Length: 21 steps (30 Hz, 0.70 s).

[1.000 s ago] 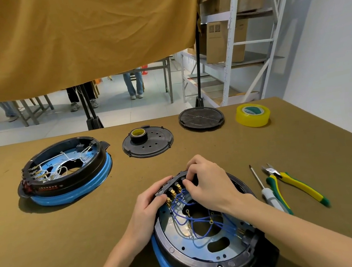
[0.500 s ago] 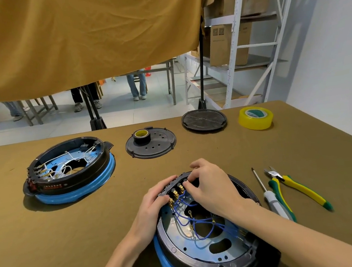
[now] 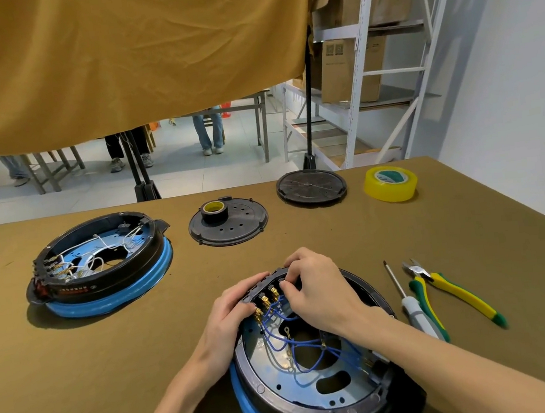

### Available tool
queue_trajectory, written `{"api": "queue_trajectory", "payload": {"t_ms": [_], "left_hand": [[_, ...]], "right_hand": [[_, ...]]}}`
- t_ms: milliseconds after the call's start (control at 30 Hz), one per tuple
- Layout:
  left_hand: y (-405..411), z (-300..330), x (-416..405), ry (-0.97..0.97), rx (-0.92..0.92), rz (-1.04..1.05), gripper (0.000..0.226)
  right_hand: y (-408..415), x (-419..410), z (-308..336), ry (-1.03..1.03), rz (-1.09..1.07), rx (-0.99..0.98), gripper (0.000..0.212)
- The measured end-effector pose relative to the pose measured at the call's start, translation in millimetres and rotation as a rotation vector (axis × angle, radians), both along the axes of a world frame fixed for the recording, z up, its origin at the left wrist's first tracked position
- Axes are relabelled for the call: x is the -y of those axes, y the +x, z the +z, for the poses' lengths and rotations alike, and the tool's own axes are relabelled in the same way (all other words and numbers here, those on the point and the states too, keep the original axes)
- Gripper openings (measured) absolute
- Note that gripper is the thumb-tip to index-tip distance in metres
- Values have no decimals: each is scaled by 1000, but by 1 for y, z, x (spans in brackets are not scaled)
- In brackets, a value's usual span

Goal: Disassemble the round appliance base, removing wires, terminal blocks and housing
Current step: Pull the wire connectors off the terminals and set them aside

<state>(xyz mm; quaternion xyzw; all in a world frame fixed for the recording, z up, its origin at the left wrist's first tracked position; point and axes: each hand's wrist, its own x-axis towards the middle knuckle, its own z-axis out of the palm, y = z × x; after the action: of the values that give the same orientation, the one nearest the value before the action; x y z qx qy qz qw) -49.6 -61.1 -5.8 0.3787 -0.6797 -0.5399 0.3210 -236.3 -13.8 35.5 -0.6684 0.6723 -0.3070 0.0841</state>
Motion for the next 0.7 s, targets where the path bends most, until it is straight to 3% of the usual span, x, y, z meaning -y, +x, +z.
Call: {"api": "queue_trajectory", "payload": {"t_ms": [700], "left_hand": [[2,-3,-1,-20,24,-16,56]], "right_hand": [[1,-4,0,-33,71,-35,20]]}}
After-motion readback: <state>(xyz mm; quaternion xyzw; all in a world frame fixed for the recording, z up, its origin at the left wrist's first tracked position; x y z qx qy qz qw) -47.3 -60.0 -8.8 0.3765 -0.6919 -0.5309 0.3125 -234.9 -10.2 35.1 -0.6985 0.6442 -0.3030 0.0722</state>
